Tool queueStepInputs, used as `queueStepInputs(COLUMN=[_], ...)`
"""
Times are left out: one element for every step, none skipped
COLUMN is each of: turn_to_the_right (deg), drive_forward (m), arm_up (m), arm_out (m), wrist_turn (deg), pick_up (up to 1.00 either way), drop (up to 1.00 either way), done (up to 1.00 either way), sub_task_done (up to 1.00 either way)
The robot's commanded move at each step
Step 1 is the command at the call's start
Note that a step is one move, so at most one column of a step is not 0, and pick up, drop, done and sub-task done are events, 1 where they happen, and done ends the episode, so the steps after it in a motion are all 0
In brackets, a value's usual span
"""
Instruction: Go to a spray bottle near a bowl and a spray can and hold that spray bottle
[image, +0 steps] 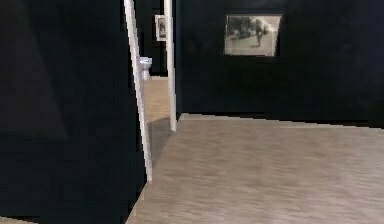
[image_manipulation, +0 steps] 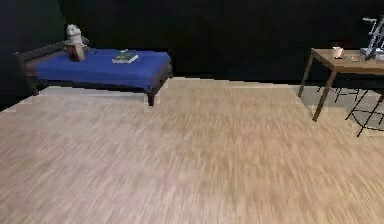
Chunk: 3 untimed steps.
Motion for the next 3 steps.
queueStepInputs(turn_to_the_right=[3.0,0.0,0.0], drive_forward=[0.0,1.0,0.75], arm_up=[0.0,0.0,0.0], arm_out=[0.0,0.0,0.0], wrist_turn=[0.0,0.0,0.0], pick_up=[0.0,0.0,0.0], drop=[0.0,0.0,0.0], done=[0.0,0.0,0.0], sub_task_done=[0.0,0.0,0.0])
